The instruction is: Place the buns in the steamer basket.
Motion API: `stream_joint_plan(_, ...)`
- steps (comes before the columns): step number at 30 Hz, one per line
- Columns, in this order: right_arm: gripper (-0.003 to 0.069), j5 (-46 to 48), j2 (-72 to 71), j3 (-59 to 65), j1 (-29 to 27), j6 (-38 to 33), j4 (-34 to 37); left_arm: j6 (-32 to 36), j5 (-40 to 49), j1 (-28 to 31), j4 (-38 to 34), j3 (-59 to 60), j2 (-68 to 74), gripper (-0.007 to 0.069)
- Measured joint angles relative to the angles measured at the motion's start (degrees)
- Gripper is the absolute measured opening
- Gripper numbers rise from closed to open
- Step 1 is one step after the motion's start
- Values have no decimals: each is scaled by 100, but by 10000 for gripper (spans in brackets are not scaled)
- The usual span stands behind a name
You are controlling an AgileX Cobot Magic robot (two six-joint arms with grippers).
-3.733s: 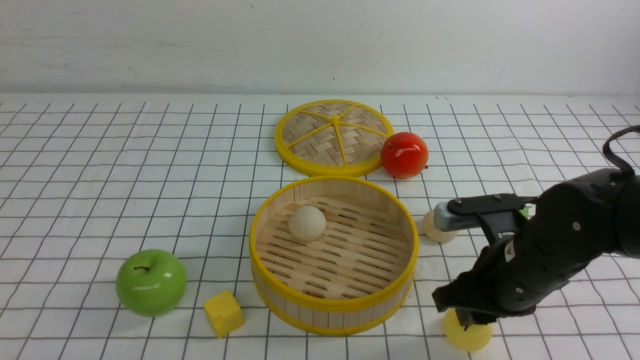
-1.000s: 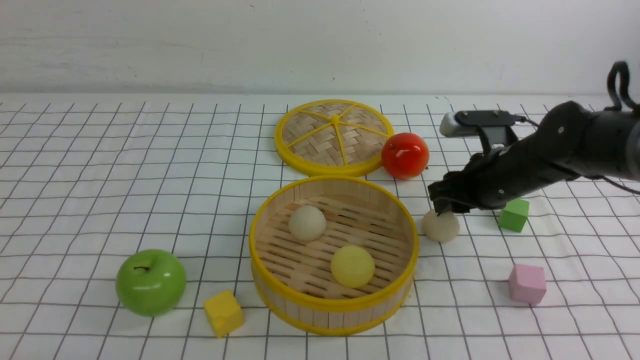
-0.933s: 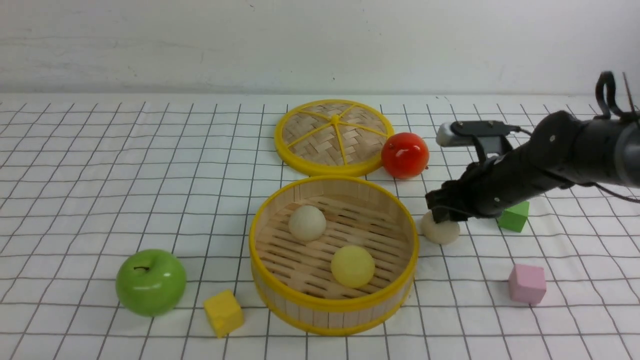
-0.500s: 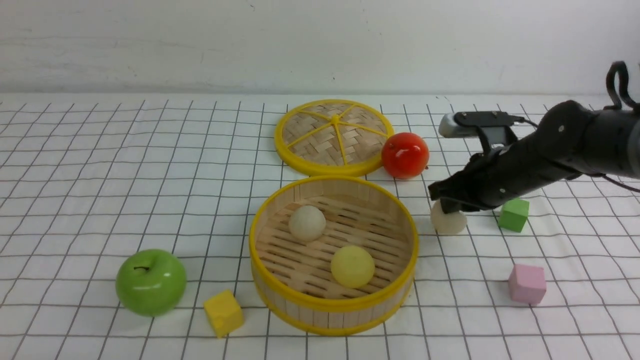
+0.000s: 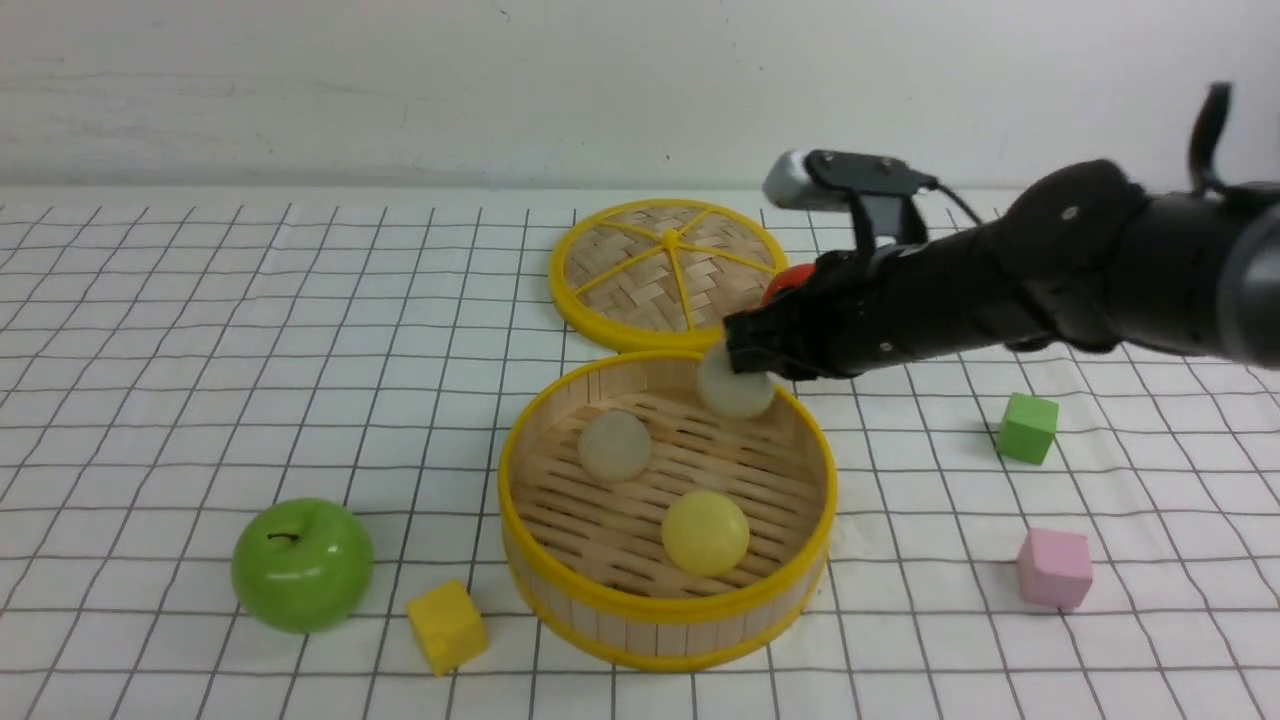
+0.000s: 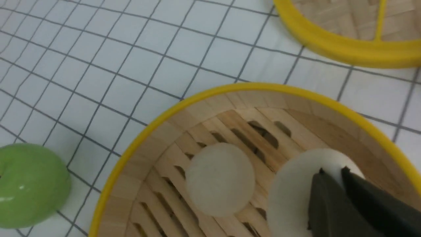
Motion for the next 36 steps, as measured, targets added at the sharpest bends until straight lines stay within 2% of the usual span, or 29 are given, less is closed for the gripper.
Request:
stream_joint_plan(5, 50, -292, 443, 0, 89, -112, 615, 0, 0, 0, 0, 0, 0, 153)
stream_joint_plan(8, 118, -259, 683, 0, 89, -112, 755, 0, 0, 0, 0, 0, 0, 155)
stream_joint_plan(14, 344, -264, 651, 0, 89, -112, 829, 0, 0, 0, 0, 0, 0, 161)
stream_joint_plan(15, 363, -264, 637, 0, 89, -112, 829, 0, 0, 0, 0, 0, 0, 162)
stream_joint_plan(18, 517, -215, 369, 5, 89, -112, 829, 0, 0, 0, 0, 0, 0, 164)
stream_joint_plan(21, 594, -96, -37, 5, 89, -112, 791, 0, 0, 0, 0, 0, 0, 166)
stream_joint_plan(25, 613, 105, -567, 5, 89, -112, 453, 0, 0, 0, 0, 0, 0, 171)
stream_joint_plan(28, 586, 876, -1258, 5, 18, 280, -226, 0, 0, 0, 0, 0, 0, 176)
stream_joint_plan(29, 583, 935, -1293, 5, 11, 280, -226, 0, 0, 0, 0, 0, 0, 176)
stream_joint_plan(31, 547, 1505, -1617, 5, -40, 714, -797, 0, 0, 0, 0, 0, 0, 177)
stream_joint_plan(33, 488, 2262, -2131, 64, -68, 1302, -1725, 0, 0, 0, 0, 0, 0, 181)
stream_joint_plan(34, 477, 2301, -2171, 86, -68, 1394, -1874, 0, 0, 0, 0, 0, 0, 181)
stream_joint_plan(36, 401, 2581, -2684, 310, -68, 2010, -2765, 0, 0, 0, 0, 0, 0, 183)
